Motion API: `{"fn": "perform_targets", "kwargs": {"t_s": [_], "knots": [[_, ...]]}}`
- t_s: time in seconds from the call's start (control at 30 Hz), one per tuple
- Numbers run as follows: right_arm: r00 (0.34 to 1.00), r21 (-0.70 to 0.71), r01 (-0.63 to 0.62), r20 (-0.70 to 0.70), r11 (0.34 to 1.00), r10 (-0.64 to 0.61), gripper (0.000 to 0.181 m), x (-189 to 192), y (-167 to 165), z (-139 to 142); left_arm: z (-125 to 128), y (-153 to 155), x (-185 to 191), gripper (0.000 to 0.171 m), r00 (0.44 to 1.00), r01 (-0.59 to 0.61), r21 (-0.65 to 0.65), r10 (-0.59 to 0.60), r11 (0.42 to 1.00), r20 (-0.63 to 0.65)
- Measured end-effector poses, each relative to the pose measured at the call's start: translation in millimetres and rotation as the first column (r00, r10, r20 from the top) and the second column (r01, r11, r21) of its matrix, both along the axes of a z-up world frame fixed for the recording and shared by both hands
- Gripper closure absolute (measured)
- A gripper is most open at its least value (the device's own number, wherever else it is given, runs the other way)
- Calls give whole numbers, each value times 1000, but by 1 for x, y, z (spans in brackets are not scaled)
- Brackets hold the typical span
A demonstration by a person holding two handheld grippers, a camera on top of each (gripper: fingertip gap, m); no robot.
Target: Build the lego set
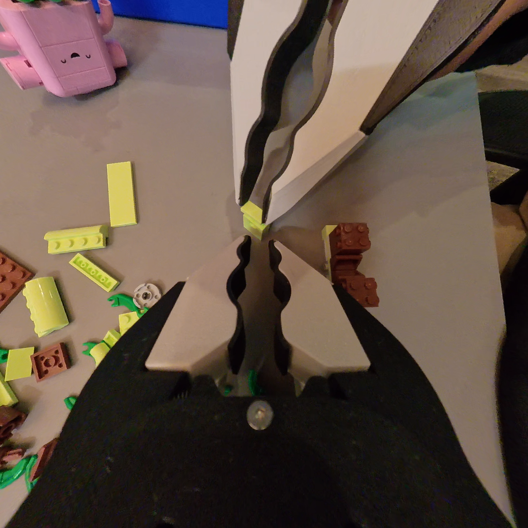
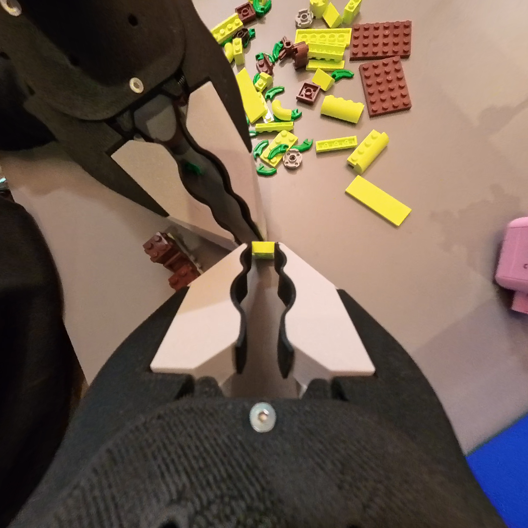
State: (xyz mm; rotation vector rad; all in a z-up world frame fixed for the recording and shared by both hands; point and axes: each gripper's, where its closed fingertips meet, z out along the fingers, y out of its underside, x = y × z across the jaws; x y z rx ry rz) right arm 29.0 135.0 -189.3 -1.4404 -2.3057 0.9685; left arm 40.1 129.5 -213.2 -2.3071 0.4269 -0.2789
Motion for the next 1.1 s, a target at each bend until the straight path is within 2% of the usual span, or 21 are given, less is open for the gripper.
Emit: {"fn": "perform_targets", "kwargs": {"t_s": [0.2,0.5,0.8,1.1], "knots": [[1000,19,-2,0,1000,2,168,0,-1,-3,2,1,-1,161,999,-10,-2,10,1000,47],[1000,65,-16,18,998,15,168,-1,-2,-3,0,3,-1,164,999,-13,-12,13,1000,39],[994,170,-79,81,982,66,168,0,-1,-4,1,4,0,167,999,-6,-15,7,1000,48],[988,208,-117,125,971,93,168,1,0,-5,1,4,0,168,998,-7,-19,8,1000,58]]}}
